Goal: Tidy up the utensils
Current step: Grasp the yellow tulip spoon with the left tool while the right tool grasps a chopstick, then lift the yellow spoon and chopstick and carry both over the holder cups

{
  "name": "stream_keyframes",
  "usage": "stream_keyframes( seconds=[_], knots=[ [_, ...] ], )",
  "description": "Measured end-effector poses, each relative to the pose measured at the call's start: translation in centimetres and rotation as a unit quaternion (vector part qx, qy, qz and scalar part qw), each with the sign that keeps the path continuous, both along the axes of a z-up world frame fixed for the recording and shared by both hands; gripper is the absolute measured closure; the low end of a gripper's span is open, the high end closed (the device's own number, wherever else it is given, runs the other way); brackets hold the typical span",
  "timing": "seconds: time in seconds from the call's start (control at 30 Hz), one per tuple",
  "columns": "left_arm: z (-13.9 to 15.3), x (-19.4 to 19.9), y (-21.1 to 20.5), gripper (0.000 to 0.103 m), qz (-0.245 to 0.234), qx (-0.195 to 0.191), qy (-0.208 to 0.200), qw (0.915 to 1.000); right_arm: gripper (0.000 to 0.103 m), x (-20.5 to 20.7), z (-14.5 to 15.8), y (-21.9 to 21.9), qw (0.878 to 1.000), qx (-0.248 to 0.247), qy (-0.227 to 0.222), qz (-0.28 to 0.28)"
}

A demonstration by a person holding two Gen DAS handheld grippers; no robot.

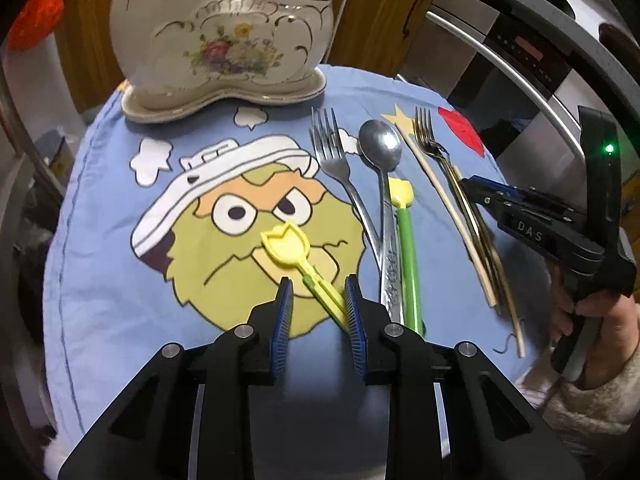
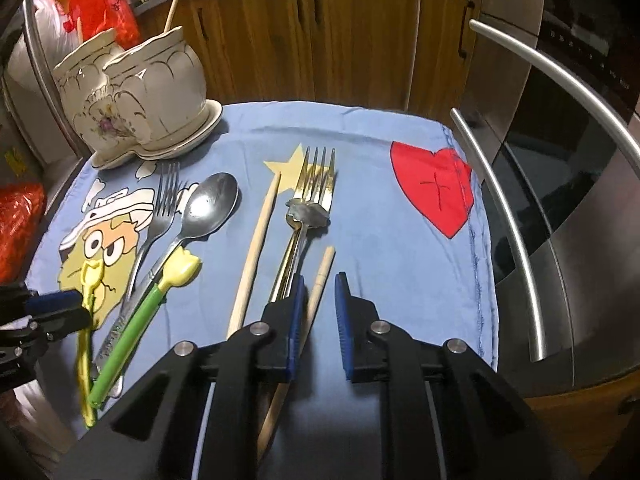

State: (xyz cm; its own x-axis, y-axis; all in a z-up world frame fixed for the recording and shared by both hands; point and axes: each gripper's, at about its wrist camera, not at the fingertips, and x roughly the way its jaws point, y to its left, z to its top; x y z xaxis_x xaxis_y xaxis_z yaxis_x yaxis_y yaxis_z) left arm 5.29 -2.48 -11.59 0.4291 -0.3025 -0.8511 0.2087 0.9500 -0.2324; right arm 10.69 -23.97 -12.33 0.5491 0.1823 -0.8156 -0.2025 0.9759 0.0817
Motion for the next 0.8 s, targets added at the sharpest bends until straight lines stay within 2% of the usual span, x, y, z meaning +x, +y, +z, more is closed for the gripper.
stream_keyframes(
  seconds=[0.17,0.37,0.43,0.5,0.67,0.8],
  knots=[
    [-0.1,-0.4,-0.5,0.075,-0.015,0.018,-0.010,0.9997,0.087,-0.9,0.1,-0.4,1.000,0.003,0.006,0.001],
    [-0.1,0.0,-1.3,0.077,-0.027,0.045,-0.024,0.9983,0.087,-2.6,0.0,0.4,0.999,-0.029,0.000,0.019],
    [-0.1,0.0,-1.5,0.080,-0.033,0.055,-0.030,0.9975,0.092,-2.7,0.0,0.5,0.999,-0.030,-0.002,0.022],
    [-0.2,0.2,-1.4,0.085,-0.038,0.054,-0.035,0.9972,0.095,-2.6,-0.1,-0.1,1.000,-0.011,-0.002,0.012],
    [-0.3,0.5,-0.3,0.092,-0.040,0.021,-0.036,0.9984,0.098,-2.6,0.2,-1.4,0.999,0.044,-0.004,-0.007],
    [0.1,0.1,-0.2,0.093,-0.046,0.009,-0.044,0.9979,0.098,-2.9,1.5,-2.0,0.996,0.079,-0.026,-0.010]
  ],
)
